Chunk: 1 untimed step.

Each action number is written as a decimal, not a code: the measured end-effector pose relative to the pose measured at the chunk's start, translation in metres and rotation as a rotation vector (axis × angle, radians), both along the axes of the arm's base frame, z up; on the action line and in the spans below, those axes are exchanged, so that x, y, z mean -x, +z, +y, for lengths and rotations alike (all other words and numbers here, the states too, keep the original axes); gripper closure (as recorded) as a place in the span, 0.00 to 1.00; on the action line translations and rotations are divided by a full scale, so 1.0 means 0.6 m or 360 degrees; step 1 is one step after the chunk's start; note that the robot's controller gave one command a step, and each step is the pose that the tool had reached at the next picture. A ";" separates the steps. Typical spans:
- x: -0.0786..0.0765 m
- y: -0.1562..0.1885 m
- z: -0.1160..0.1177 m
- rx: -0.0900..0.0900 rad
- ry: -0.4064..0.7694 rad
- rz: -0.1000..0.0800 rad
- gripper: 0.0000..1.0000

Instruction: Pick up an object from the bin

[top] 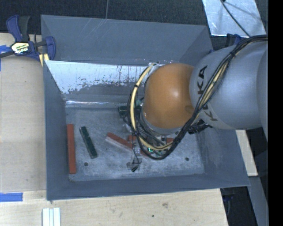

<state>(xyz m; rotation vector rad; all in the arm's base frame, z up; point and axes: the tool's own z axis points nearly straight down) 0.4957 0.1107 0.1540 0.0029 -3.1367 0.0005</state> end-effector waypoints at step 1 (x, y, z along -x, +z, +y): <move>-0.049 -0.146 -0.035 0.0002 0.0087 -0.0003 0.00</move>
Offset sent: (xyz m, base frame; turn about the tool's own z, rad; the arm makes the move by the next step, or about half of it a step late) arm 0.0296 -0.0191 -0.0840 -0.0562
